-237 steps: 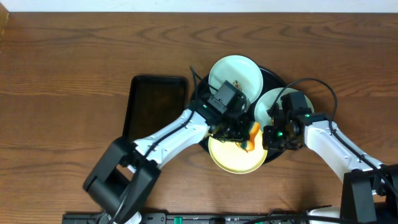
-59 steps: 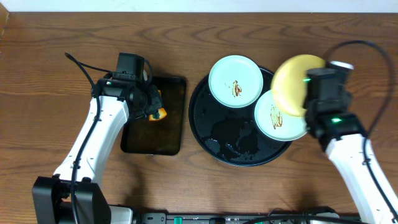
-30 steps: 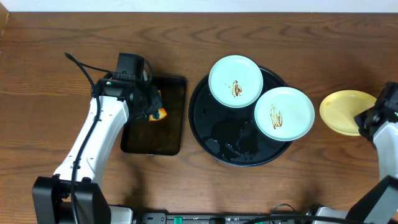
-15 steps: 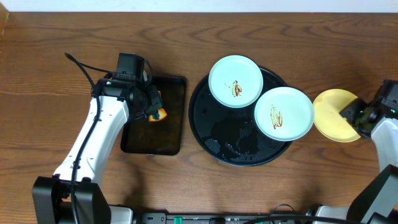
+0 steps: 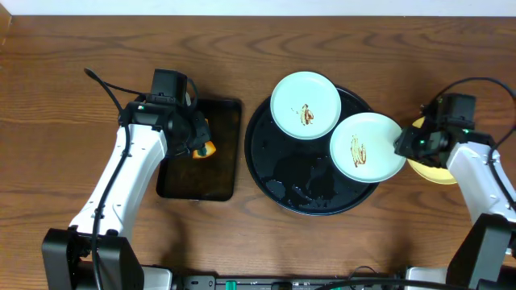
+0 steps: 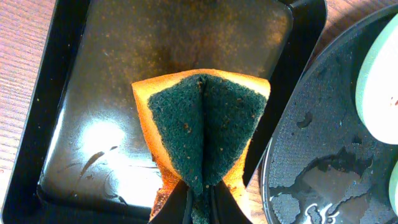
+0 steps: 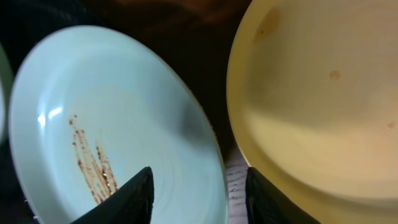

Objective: Clean dirty plates on tray and stack at the side
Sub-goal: 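Move right gripper to the rim of the lower pale green plate, then carry the sponge with left gripper over the pale green plate, then scrub the pale green plate with the sponge in left gripper, then return the sponge with left gripper to the black tray, then lift the pale green plate with right gripper off the round tray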

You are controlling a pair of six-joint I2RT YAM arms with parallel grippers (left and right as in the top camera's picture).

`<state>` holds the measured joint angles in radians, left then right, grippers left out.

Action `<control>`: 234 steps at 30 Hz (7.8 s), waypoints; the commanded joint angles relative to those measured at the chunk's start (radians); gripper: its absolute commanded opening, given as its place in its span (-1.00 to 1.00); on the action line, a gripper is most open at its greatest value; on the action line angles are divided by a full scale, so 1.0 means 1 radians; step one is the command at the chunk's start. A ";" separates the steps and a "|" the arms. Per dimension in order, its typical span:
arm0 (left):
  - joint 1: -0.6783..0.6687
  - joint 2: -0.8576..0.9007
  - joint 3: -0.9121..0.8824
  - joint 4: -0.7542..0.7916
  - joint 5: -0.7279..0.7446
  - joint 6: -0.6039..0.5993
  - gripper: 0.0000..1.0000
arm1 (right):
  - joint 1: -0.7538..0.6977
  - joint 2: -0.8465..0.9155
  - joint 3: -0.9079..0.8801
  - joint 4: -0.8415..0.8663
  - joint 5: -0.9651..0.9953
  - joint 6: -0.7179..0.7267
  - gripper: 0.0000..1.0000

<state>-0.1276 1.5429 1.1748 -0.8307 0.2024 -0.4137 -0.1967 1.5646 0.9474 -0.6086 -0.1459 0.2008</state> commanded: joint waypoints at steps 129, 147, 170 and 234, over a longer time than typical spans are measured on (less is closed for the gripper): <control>-0.265 -0.020 0.011 0.110 -0.140 0.020 -0.84 | 0.408 0.108 0.004 -0.214 -0.002 0.165 -0.35; -0.103 0.002 0.007 0.038 -0.140 0.020 -0.84 | 0.407 0.108 -0.130 -0.026 -0.094 0.166 -0.98; -0.103 0.002 0.007 0.026 -0.140 0.020 -0.84 | 0.413 -0.055 0.197 -0.413 0.227 -0.032 -0.98; -0.103 0.002 0.007 0.027 -0.140 0.020 -0.84 | 0.414 -0.056 0.346 -0.427 0.636 0.240 -0.98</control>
<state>-0.2325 1.5394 1.1854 -0.8040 0.0746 -0.4099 0.3195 1.5185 1.2762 -1.0351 0.6567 0.4080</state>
